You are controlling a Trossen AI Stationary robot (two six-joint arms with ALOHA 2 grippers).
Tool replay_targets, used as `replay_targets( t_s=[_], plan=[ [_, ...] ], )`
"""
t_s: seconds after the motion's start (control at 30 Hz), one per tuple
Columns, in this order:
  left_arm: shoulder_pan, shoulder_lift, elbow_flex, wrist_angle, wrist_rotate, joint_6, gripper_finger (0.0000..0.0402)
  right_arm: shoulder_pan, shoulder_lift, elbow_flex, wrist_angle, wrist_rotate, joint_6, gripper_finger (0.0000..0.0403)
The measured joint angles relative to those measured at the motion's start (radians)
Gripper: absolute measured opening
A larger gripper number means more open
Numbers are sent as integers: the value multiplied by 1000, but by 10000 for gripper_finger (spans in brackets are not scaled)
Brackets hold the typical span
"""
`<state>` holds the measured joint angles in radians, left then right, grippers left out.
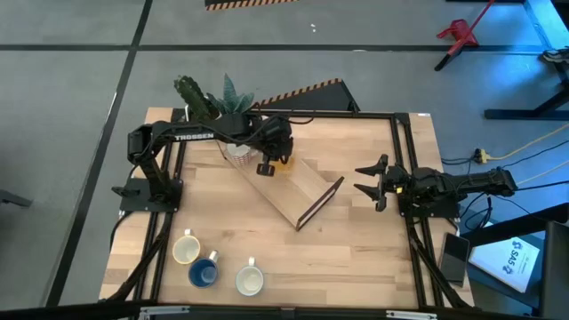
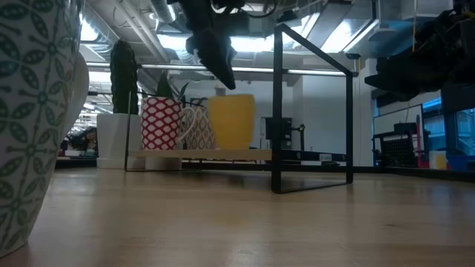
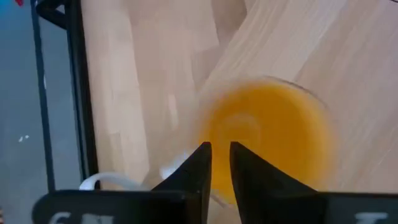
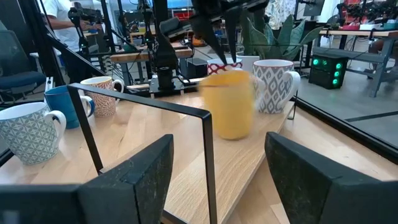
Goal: Place coffee mugs
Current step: Put the yellow mug on the shelf
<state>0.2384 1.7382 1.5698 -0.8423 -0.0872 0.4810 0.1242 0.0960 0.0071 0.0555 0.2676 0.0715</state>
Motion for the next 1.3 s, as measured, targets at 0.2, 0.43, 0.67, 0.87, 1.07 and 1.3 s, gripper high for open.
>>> replay_targets(
  t_s=[0.2,0.43,0.67,0.87,1.07,1.3],
  plan=[
    [8,0,5,-11,23,0,64,0,0,0,0,0,0,241],
    [3,1,5,-8,-12,-78,65,0,0,0,0,-3,0,241],
    [-22,1,5,-9,18,-137,66,0,0,0,0,-2,8,241],
    [-56,-2,5,-10,26,-240,66,0,0,15,-14,116,-8,241],
    [-106,-4,5,-2,33,-337,66,0,26,117,-117,279,-109,241],
    [-159,-4,5,14,30,-427,66,-25,269,319,-214,351,-207,241]
  ],
)
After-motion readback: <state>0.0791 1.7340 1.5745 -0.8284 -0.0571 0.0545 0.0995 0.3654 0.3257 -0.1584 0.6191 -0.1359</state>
